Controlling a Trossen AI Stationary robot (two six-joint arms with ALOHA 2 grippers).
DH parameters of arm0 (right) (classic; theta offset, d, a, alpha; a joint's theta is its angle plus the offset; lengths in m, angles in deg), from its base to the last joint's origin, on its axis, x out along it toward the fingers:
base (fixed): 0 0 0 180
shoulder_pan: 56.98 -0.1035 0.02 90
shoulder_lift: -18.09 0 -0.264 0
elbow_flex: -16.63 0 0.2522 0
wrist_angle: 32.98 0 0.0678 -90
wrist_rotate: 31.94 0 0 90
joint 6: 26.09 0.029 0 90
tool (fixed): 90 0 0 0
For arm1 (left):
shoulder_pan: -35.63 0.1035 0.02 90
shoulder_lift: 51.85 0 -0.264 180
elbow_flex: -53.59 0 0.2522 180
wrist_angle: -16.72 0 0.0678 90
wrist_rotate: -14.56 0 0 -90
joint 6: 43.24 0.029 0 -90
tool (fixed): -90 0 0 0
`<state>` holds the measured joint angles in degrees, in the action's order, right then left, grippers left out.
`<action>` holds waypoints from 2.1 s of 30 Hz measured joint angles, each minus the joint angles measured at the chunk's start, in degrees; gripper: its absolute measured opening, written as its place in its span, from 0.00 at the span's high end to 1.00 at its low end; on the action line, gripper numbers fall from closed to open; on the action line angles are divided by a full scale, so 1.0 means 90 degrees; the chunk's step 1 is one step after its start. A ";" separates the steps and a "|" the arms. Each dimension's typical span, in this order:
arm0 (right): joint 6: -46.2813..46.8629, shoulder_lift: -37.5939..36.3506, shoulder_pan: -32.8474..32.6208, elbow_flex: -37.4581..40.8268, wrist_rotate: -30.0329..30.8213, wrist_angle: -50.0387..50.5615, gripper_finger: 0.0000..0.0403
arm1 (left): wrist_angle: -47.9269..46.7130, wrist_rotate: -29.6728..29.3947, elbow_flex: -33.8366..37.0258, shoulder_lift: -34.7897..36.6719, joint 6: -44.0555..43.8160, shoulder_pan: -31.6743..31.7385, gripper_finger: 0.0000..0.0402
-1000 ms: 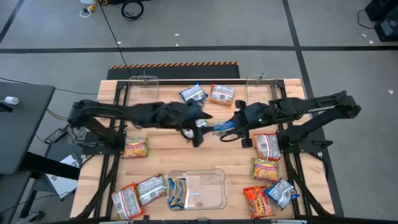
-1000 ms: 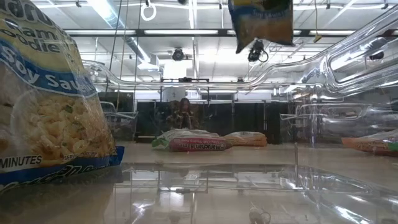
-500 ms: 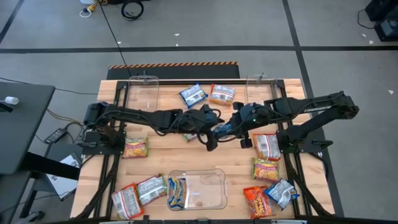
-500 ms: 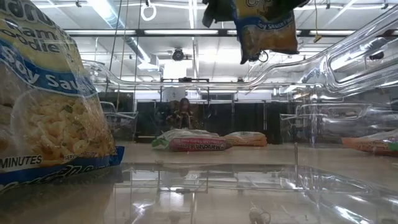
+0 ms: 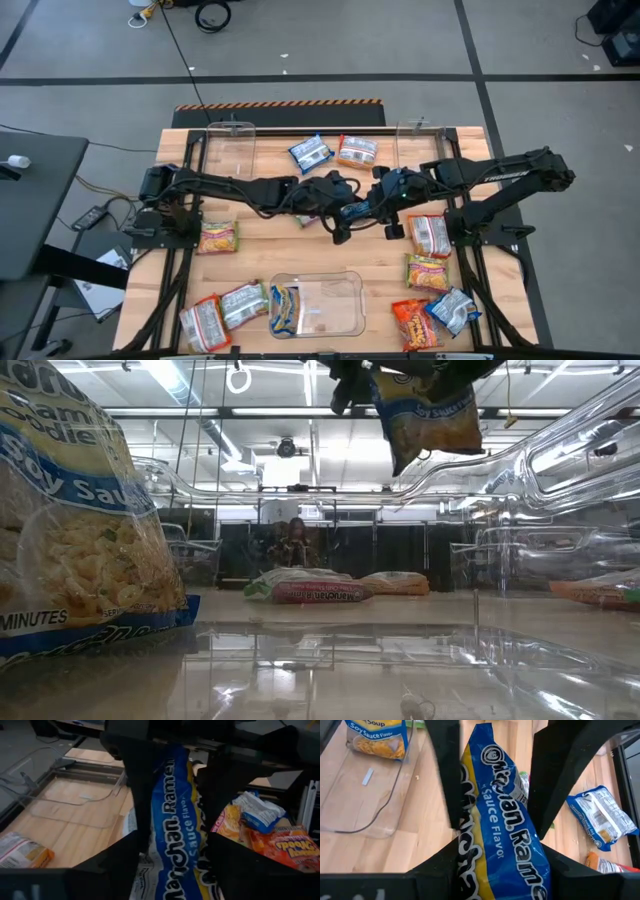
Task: Sort Maruchan noodles
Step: Put the blue noodle pack into the bottom transparent bin
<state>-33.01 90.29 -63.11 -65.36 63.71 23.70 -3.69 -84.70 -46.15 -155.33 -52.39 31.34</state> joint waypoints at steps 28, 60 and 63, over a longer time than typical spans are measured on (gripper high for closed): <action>0.0745 -0.1730 -0.0012 -0.1088 0.1090 0.1772 0.26 | -0.1967 -0.1229 0.0009 0.1233 -0.4442 -0.1466 0.86; 0.2988 -0.1241 -0.1437 -0.1061 0.0903 0.1912 0.27 | -0.4291 -0.3473 -0.3466 -0.1548 -0.9396 -0.4653 0.97; 0.3126 -0.1215 -0.1601 -0.1061 0.1052 0.1931 0.27 | -0.4821 -0.3863 -0.4086 -0.2022 -0.9700 -0.4723 0.97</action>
<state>-4.88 79.35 -77.52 -74.91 73.18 41.07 -47.07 -119.47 -82.92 -173.53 -139.69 -11.17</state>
